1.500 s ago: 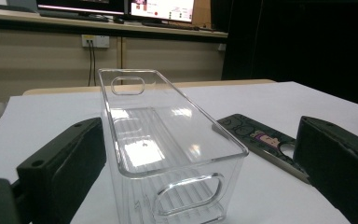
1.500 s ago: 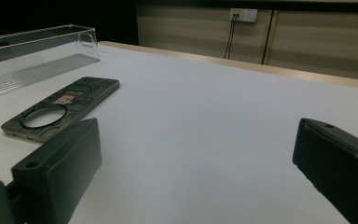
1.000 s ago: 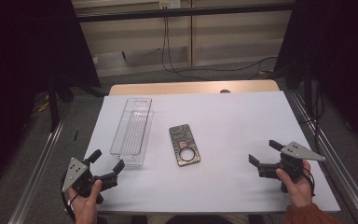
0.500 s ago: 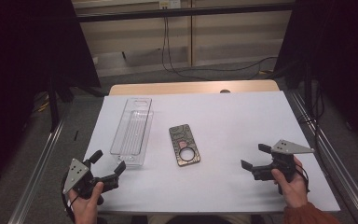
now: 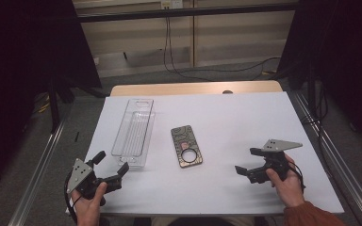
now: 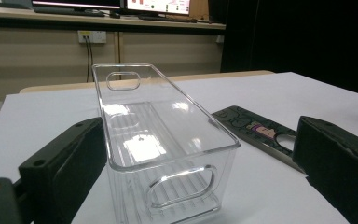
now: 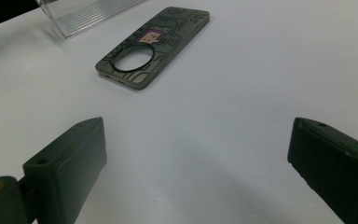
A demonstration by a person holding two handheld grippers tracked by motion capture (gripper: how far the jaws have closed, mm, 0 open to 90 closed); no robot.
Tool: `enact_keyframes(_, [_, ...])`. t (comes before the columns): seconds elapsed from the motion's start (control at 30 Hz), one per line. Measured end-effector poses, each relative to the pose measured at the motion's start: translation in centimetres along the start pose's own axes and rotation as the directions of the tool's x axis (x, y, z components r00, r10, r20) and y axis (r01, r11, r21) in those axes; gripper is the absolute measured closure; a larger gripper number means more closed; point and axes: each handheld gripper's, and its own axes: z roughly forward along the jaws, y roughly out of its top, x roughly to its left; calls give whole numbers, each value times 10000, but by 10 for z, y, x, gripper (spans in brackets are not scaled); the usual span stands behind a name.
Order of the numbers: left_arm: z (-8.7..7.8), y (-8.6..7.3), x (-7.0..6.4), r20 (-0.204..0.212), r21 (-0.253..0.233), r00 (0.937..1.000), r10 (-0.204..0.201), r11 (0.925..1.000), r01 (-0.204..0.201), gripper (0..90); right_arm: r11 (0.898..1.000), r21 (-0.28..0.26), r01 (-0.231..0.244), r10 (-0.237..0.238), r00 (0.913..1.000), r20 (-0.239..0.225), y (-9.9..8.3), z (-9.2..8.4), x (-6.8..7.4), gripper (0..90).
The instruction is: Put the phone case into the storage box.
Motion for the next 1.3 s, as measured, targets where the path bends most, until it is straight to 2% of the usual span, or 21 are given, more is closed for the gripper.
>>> enact_keyframes(0.07, [0, 0, 1, 34, 60, 10000, 63, 10000, -63, 31, 9995, 246, 188, -187, 9998, -77, 3, 5, 0, 36])
enact_keyframes(0.2, [1, 0, 0, 79, 28, 10000, 24, 10000, -24, 32, 9978, 480, 453, -427, 9976, -550, 9, 18, 1, 31])
enact_keyframes(0.3, [2, 0, -1, 41, 27, 10000, 17, 10000, -17, 31, 9963, 641, 570, -529, 9966, -628, 13, 23, 2, 31])
enact_keyframes(0.43, [2, 1, -1, 55, 30, 10000, 52, 10000, -52, 31, 9944, 670, 822, -763, 9934, -855, 28, 32, 4, 77])
enact_keyframes(0.5, [2, 1, -1, 73, 0, 10000, 65, 10000, -65, 31, 9929, 811, 869, -773, 9904, -1147, 33, 38, 6, 94])
enact_keyframes(0.6, [2, 1, -1, 30, -3, 9999, 150, 9999, -150, 32, 9906, 955, 975, -839, 9870, -1370, 38, 45, 8, 146])
enact_keyframes(0.63, [2, 1, -2, 61, -5, 9999, 103, 9999, -103, 32, 9897, 1009, 1019, -839, 9820, -1693, 44, 53, 10, 167])
enact_keyframes(0.83, [1, 1, -1, 83, 45, 9997, 210, 9998, -210, 34, 9816, 1315, 1384, -1072, 9695, -2203, 56, 74, 14, 258])
enact_keyframes(0.9, [1, 1, 0, 67, 53, 9998, 204, 9998, -204, 34, 9752, 1494, 1635, -1299, 9685, -2123, 59, 80, 16, 291])
enact_keyframes(0.97, [0, 1, -1, 93, 44, 9998, 176, 9998, -177, 34, 9744, 1562, 1620, -1255, 9674, -2200, 62, 84, 16, 344])
enact_keyframes(1.1, [0, 1, 0, 88, 24, 9998, 186, 9998, -186, 34, 9650, 1826, 1882, -1472, 9651, -2165, 67, 92, 15, 479])
enact_keyframes(1.17, [0, 1, -1, 77, 33, 9998, 164, 9999, -164, 34, 9639, 1788, 1975, -1581, 9642, -2131, 72, 96, 14, 521])
enact_keyframes(1.2, [0, 1, -1, 87, 34, 9998, 191, 9998, -191, 34, 9642, 1776, 1971, -1550, 9617, -2261, 74, 98, 14, 555])
enact_keyframes(1.3, [0, 1, -1, 104, 62, 9996, 248, 9997, -248, 34, 9596, 1887, 2088, -1638, 9596, -2286, 78, 102, 14, 579])
